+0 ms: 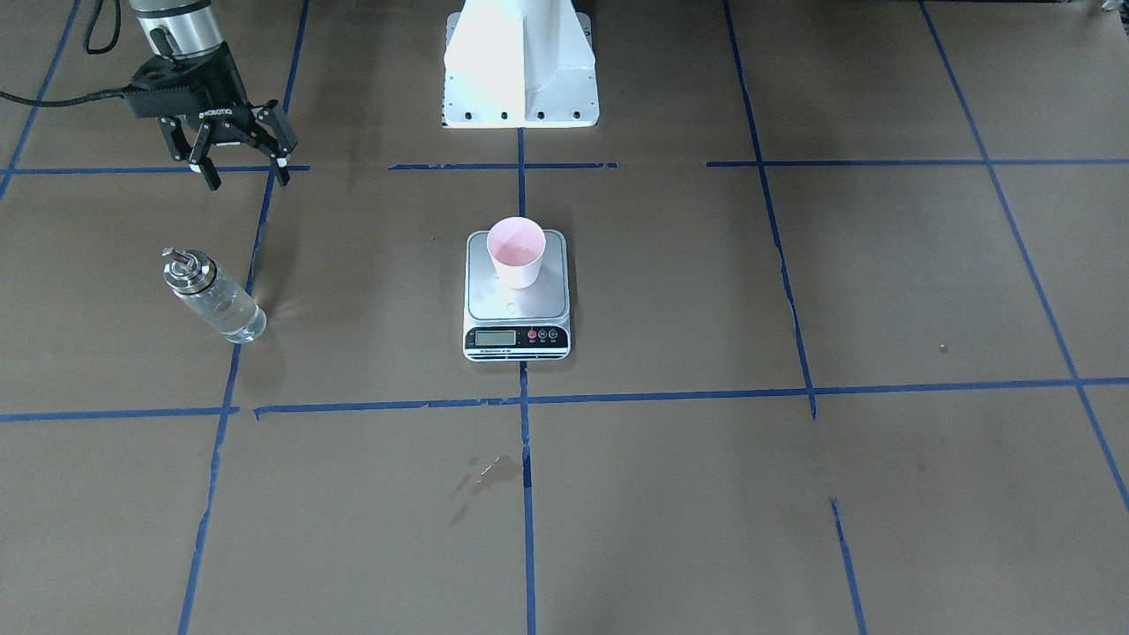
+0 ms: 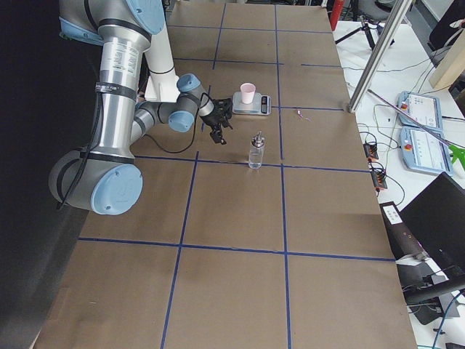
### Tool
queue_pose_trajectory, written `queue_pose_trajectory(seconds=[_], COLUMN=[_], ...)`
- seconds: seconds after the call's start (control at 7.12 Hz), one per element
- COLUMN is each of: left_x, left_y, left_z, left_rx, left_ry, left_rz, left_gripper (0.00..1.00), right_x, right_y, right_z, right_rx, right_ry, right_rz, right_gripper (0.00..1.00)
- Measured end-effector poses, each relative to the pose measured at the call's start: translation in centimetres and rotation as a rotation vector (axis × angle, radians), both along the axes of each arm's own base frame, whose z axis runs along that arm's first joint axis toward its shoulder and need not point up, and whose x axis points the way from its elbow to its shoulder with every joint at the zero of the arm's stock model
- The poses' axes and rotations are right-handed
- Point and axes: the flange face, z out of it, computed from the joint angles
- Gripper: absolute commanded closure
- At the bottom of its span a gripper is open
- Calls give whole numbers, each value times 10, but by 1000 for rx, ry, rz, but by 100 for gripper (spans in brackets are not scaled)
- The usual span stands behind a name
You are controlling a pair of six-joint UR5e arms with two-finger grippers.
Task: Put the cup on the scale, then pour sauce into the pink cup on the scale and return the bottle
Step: 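Reach the right gripper to the glass bottle's base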
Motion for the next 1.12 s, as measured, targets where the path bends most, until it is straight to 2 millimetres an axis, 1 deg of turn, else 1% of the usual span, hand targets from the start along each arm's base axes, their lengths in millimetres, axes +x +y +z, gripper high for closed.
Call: queue_pose_trajectory(seconds=[0.14, 0.28, 0.56, 0.7, 0.84, 1.12], left_x=[1, 1, 2, 2, 2, 1], left_y=[6, 8, 10, 12, 14, 14], left_z=[6, 7, 9, 10, 11, 11], left_rx=[-8, -10, -11, -12, -14, -14], left_ry=[19, 26, 33, 35, 35, 35], left_rz=[-4, -5, -4, -4, -3, -4], left_gripper=[0, 0, 0, 0, 0, 0], right_x=[-5, -11, -28, -32, -34, -37], right_y=[-4, -9, -15, -19, -22, -27], right_z=[12, 29, 83, 100, 105, 102], right_rx=[37, 74, 179, 226, 259, 303], right_ry=[2, 23, 23, 17, 16, 24], right_rz=[35, 81, 182, 229, 263, 295], right_gripper=[0, 0, 0, 0, 0, 0])
